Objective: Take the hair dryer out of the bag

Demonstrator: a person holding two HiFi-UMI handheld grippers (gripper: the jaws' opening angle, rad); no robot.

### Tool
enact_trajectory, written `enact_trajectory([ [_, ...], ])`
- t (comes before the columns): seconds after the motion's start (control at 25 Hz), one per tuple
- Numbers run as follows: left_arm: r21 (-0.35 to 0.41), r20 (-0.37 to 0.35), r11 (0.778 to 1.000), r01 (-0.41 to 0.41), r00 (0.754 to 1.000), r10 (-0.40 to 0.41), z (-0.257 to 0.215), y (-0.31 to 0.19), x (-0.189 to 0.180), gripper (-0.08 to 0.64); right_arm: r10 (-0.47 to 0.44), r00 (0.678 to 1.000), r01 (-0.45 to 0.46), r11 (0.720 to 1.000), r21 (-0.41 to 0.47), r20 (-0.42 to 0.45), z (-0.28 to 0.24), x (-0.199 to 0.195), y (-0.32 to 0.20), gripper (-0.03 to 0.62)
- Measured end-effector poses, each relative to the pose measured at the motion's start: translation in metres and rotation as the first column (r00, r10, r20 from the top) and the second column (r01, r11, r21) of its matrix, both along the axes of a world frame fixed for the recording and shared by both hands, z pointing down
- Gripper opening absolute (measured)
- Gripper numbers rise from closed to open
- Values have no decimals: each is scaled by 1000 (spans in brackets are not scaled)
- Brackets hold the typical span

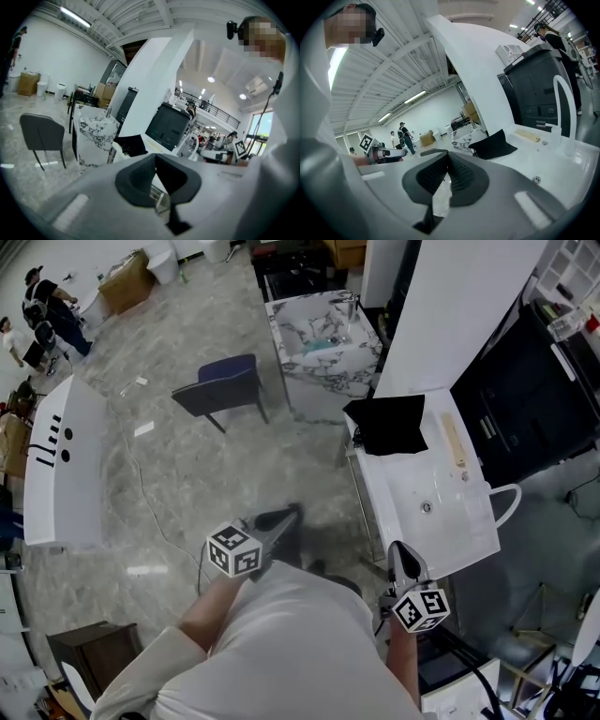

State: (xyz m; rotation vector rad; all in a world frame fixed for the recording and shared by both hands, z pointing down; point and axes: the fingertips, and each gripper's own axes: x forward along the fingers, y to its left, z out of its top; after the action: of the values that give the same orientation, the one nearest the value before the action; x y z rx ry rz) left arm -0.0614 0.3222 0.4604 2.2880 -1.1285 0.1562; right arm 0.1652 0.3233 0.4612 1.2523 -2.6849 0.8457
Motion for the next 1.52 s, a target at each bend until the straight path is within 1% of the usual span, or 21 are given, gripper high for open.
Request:
enact_trajectory([
  [0.24,-12,-22,1000,-25,999,25,11,-34,-9,2,39,999,-40,999,-25,-9,5,-12,-21,5],
  [0.44,-4,-31,998,-66,997,65,9,-77,-15,2,73,997,-75,997,-36,-40,5,-20,-49,5],
  [0.56,2,-14,995,-102,995,102,7,-100,-21,2,107,993,-109,993,-37,-57,1,-24,-67,5],
  [0.76,-12,10,986,-168,986,169,7,-135,-36,2,172,984,-175,983,-59,-57,1,-35,-95,5],
  [1.04,-52,14,963,-266,964,267,19,-183,-57,2,253,964,-260,962,-88,-88,5,-54,-127,5],
  [1.2,-55,17,945,-322,946,324,27,-211,-63,2,299,949,-309,946,-102,-100,12,-65,-149,5],
  [1.52,-52,18,909,-414,910,415,36,-262,-80,2,323,932,-344,932,-115,-167,26,-98,-197,5],
])
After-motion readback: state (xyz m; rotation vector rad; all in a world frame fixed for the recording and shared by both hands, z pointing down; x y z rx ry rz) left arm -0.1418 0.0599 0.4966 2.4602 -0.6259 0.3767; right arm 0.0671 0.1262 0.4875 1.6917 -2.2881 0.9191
